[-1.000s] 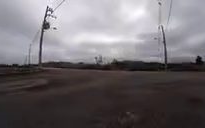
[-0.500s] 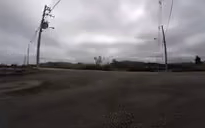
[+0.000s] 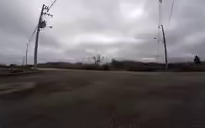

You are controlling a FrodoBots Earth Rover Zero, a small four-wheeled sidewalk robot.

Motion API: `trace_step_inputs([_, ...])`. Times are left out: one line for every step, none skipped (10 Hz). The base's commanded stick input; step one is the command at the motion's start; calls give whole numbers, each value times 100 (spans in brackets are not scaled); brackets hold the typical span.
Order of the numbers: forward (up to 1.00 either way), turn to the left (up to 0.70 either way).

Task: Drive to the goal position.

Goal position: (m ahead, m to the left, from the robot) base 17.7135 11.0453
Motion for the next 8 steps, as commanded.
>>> trace_step_inputs([70, 0])
trace_step_inputs([70, 0])
trace_step_inputs([70, 0])
trace_step_inputs([70, 0])
trace_step_inputs([70, 0])
trace_step_inputs([70, 0])
trace_step_inputs([70, 0])
trace_step_inputs([70, 0])
